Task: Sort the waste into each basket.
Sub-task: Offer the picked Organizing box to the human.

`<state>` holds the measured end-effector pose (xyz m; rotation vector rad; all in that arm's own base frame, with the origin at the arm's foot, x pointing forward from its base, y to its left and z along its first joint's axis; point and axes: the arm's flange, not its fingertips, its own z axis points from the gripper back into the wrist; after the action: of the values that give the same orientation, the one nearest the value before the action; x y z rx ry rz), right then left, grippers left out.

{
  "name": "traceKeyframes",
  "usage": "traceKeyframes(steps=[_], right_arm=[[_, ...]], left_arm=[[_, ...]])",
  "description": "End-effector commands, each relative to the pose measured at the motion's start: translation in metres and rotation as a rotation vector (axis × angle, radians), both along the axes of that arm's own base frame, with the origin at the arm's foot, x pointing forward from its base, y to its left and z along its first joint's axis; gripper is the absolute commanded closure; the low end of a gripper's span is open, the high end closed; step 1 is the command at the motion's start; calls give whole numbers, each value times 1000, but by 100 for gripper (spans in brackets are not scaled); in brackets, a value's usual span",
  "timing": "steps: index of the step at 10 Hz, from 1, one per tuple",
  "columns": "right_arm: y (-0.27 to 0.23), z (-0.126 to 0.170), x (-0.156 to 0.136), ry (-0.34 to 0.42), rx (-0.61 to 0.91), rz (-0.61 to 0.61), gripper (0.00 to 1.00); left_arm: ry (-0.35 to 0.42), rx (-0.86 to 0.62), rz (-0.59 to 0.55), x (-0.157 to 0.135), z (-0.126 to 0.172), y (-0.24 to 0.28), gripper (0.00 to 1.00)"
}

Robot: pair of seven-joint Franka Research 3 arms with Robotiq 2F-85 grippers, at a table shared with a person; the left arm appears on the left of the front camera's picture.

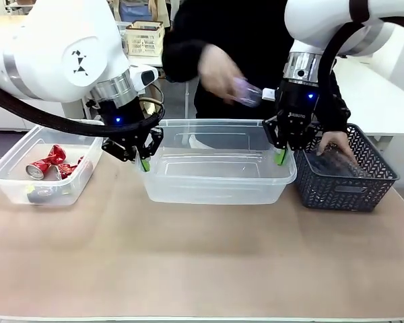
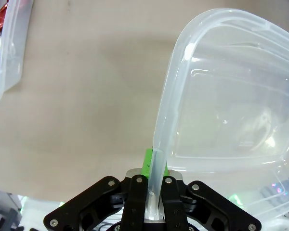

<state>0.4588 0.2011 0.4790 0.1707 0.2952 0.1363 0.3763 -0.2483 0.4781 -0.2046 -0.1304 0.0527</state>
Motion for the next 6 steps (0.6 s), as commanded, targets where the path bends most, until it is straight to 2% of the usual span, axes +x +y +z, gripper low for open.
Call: traceKeyframes(steps=[1,6], right_arm=[[1,5,-2,-9,7,8,95],[1,5,-2,-9,7,8,95]], left_arm=[[-10,-8,9,2,3,2,96],[-10,-8,9,2,3,2,96]])
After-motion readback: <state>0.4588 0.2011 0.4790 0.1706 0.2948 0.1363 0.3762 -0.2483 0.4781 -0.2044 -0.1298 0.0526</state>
